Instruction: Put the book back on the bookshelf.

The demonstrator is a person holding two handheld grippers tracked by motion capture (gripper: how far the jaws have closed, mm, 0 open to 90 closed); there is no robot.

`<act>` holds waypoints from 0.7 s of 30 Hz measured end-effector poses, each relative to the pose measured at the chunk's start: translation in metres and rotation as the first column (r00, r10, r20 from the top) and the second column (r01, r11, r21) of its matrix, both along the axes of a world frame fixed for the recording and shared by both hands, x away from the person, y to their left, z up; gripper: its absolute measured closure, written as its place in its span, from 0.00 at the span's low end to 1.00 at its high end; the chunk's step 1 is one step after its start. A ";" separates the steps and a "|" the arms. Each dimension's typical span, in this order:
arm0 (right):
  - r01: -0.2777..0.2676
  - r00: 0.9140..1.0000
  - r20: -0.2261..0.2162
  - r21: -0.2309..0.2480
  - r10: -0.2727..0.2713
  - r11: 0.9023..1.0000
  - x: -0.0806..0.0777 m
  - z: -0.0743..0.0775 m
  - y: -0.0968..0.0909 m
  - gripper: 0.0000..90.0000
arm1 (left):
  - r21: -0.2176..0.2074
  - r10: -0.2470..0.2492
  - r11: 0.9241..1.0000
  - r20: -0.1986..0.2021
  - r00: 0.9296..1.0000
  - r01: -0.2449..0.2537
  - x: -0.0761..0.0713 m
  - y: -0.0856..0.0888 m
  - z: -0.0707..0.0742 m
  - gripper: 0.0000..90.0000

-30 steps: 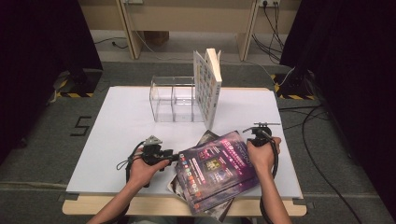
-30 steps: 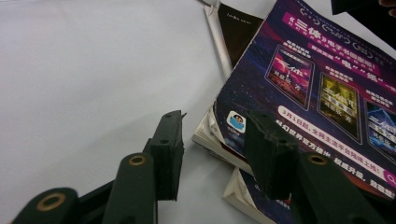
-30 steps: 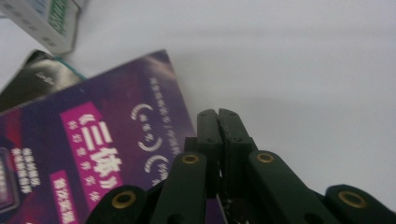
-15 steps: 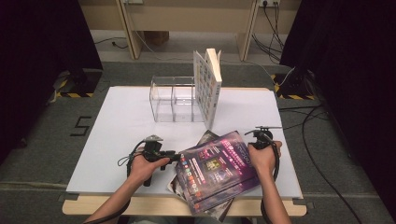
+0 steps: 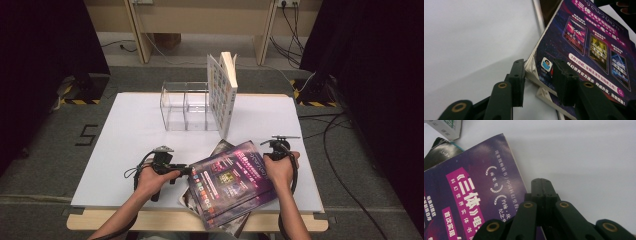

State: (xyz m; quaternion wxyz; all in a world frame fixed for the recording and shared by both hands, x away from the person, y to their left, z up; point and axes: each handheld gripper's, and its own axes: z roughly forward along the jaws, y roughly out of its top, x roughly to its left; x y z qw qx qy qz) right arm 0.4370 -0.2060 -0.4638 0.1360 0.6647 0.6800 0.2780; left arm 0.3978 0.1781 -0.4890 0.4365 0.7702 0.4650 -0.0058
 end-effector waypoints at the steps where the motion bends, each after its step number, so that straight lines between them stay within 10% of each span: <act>1: -0.003 1.000 0.000 -0.001 0.003 1.000 0.000 0.000 0.001 1.00 | 0.002 0.003 1.000 -0.002 1.000 -0.003 -0.002 0.001 0.000 0.69; 21: -0.064 0.998 0.012 -0.029 0.065 0.998 0.001 0.009 0.013 0.92 | 0.032 -0.012 0.999 0.005 1.000 0.012 -0.023 0.012 0.010 0.67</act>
